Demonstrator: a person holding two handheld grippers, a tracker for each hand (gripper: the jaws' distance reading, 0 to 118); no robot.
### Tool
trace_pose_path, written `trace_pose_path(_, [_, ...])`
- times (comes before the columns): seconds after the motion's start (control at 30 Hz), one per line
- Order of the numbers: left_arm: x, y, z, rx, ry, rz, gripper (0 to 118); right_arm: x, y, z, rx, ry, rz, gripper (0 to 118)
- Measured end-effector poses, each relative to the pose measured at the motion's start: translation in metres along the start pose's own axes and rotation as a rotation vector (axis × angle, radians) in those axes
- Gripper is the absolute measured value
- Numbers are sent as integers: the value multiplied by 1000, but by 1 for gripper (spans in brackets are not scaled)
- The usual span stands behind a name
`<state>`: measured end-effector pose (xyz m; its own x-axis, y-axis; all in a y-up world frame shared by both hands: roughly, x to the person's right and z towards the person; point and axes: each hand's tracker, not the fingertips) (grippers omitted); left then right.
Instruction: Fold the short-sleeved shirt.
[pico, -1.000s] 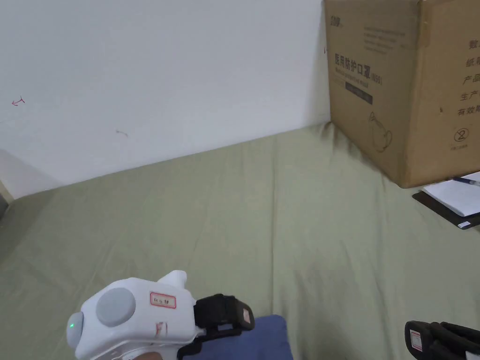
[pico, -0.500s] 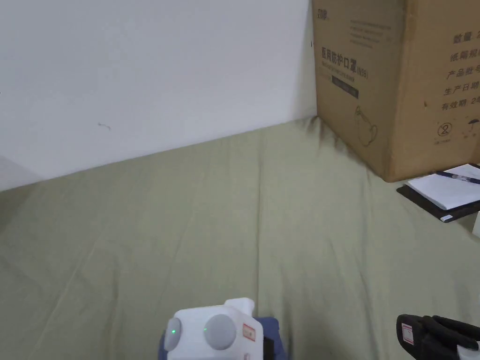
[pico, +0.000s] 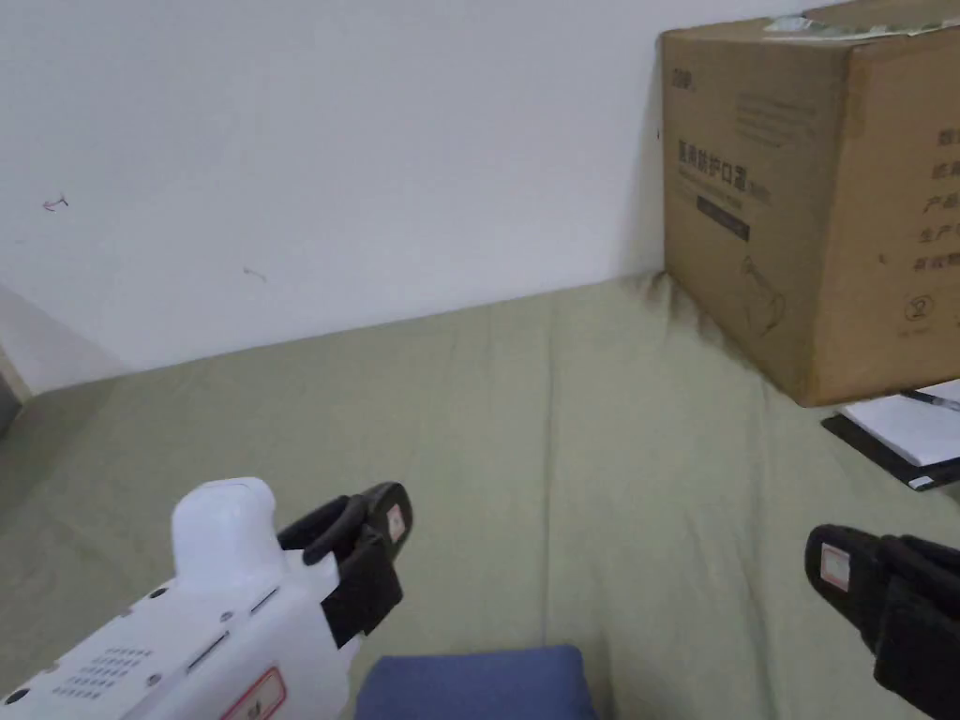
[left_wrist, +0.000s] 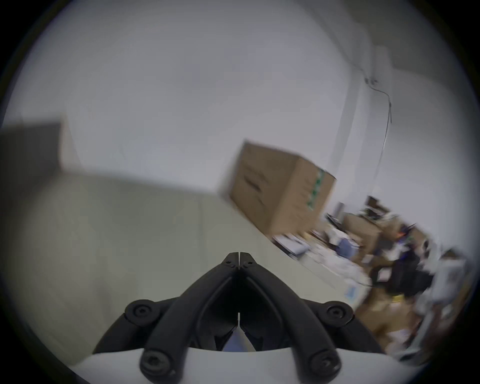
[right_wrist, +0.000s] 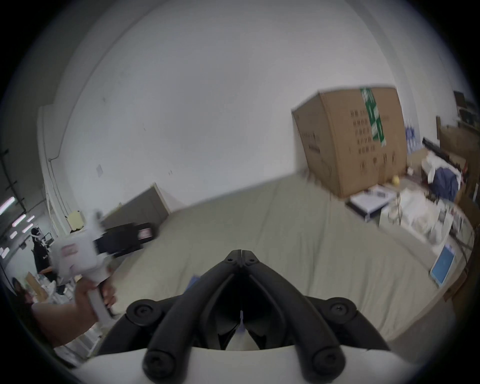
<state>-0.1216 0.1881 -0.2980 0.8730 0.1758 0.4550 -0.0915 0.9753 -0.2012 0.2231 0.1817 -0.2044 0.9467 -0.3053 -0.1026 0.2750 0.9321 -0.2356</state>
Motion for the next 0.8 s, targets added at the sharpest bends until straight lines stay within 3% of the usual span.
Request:
trace_pose_path(0.07, [12, -2, 27, 121, 263, -217, 0, -16, 7, 8, 151, -76, 73, 0])
trace_pose_path(0.1, [11, -5, 38, 157, 308, -274, 0, -25, 8, 10, 212, -125, 105, 0])
trace_pose_path(0.27, [-2, -26, 75, 246, 410, -209, 0, -50, -3, 5, 427, -239, 208, 0])
trace_pose_path(0.4, [-17, -56, 77, 250, 452, -186, 0, -56, -40, -15, 490, -375, 396, 0])
trace_pose_path(0.53, [-13, -70, 75, 190, 437, -128, 0, -50, -63, -20, 372, -354, 372, 0])
trace_pose_path(0.8, [-6, -79, 68, 191, 434, -148, 0, -46, -66, -12, 346, -374, 363, 0])
